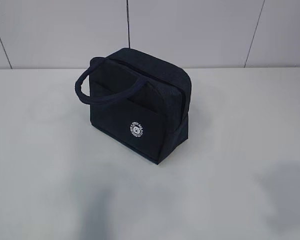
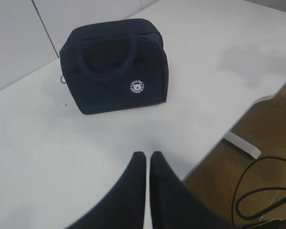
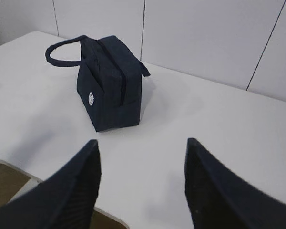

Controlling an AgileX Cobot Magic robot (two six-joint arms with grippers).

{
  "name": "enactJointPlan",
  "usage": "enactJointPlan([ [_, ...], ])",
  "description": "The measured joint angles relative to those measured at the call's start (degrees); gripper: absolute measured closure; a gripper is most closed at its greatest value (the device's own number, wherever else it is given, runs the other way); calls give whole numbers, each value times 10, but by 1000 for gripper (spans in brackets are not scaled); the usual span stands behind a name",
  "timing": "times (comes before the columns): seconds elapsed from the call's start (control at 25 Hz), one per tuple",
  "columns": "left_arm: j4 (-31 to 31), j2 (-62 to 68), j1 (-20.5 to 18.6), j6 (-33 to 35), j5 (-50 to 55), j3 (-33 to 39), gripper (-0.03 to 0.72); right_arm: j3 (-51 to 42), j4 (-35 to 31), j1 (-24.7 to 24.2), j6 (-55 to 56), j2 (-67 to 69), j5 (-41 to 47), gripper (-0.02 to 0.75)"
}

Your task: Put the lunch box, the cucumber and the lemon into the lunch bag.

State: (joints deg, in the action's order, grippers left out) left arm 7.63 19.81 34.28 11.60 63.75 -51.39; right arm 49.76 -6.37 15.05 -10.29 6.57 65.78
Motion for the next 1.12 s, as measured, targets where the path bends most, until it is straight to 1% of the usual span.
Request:
enactJointPlan([
  [0.16,0,-35,0,0,1,47,682,-35,7,0,1,-21,21,316],
  [0.36,0,-79,0,-1,1,96,619,-90,21,0,1,-49,29,316],
  [0.52,0,-102,0,-1,-6,135,547,-129,25,0,1,-70,29,316],
  [0.76,0,-112,0,-1,-43,170,388,-161,27,0,1,-75,29,316],
  [0.84,0,-112,0,-1,-52,180,357,-170,28,0,1,-75,29,316],
  [1.12,0,-112,0,-1,-104,221,337,-192,40,0,1,-75,29,316],
])
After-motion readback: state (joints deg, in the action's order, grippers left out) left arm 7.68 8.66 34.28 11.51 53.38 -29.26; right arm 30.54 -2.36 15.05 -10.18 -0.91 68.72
